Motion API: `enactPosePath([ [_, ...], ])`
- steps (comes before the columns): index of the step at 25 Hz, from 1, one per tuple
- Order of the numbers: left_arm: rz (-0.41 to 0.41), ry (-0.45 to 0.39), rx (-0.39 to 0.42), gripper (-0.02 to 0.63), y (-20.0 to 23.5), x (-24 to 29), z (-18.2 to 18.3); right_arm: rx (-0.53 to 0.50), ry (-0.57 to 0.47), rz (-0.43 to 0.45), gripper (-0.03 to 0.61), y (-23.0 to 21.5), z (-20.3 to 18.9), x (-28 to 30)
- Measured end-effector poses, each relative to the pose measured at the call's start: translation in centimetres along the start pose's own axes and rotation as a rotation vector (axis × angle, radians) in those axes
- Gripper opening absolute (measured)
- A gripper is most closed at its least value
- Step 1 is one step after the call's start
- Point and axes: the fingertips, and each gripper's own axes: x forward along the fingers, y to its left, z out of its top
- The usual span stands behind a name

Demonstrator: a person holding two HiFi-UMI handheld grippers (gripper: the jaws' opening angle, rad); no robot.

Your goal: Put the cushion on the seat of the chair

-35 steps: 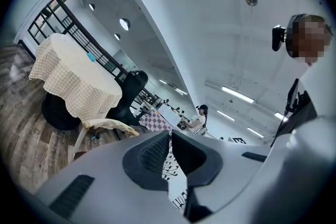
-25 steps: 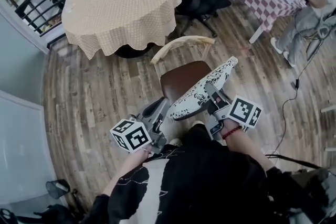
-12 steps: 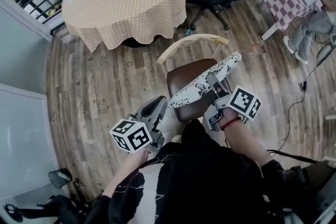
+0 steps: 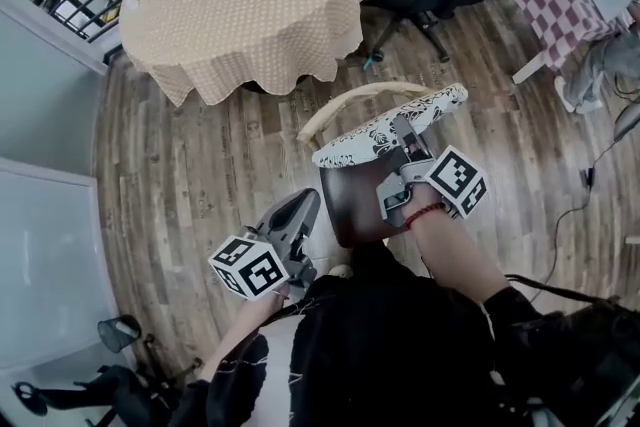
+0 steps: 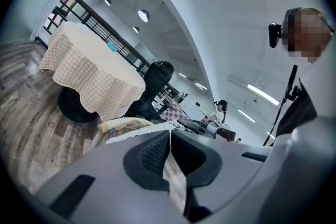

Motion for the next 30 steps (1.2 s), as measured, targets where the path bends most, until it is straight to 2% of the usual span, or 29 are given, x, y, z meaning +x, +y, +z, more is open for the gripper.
enactPosePath([
  [4, 0.001, 0.001, 0.002, 0.021, -0.2, 0.7, 0.5, 0.166, -0.106, 0.038, 0.037, -1.1, 0.9, 0.7],
  [6, 0.006, 0.003, 0.0, 0.021, -0.2, 0.9, 0.2, 0.23, -0.125, 0.04, 0.037, -2.4, 0.7, 0.2],
  [9, 0.015, 0.017, -0.003, 0.021, -0.1, 1.0, -0.6, 0.275, -0.116, 0.014, 0.037, -4.7, -0.4, -1.4],
  [16, 0.007, 0.064, -0.009, 0.021, -0.3, 0.9, -2.8, 0.259, -0.053, -0.045, 0.037, -7.9, -3.8, -4.7],
  [24, -0.029, 0.116, 0.009, 0.021, -1.7, 0.7, -5.0, 0.263, -0.044, -0.113, 0.037, -10.7, -6.0, -8.0],
  [30, -0.023, 0.157, 0.029, 0.021, -1.6, -0.2, -6.9, 0.207, -0.022, -0.172, 0.037, -12.5, -7.5, -9.9],
])
